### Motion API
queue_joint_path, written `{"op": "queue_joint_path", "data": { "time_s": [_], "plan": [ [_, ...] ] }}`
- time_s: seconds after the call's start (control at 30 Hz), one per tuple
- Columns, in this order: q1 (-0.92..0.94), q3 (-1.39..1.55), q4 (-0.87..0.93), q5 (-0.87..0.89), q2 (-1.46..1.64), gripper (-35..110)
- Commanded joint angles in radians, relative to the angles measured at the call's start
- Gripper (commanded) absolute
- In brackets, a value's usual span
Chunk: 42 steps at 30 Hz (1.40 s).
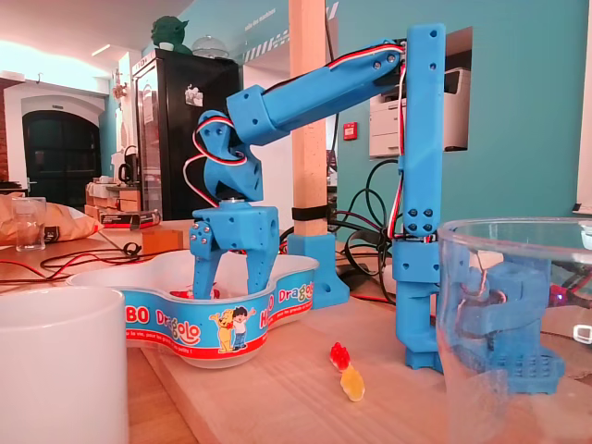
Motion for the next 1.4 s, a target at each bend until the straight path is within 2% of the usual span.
{"op": "queue_joint_path", "data": {
  "time_s": [0.0,0.7,1.17,1.37],
  "plan": [
    [0.011,0.006,0.011,0.011,0.021,27],
    [0.011,0.035,-0.005,0.025,0.023,27],
    [0.011,0.028,-0.006,0.026,0.021,-2],
    [0.011,-0.025,-0.005,0.026,0.025,-3]
  ]
}}
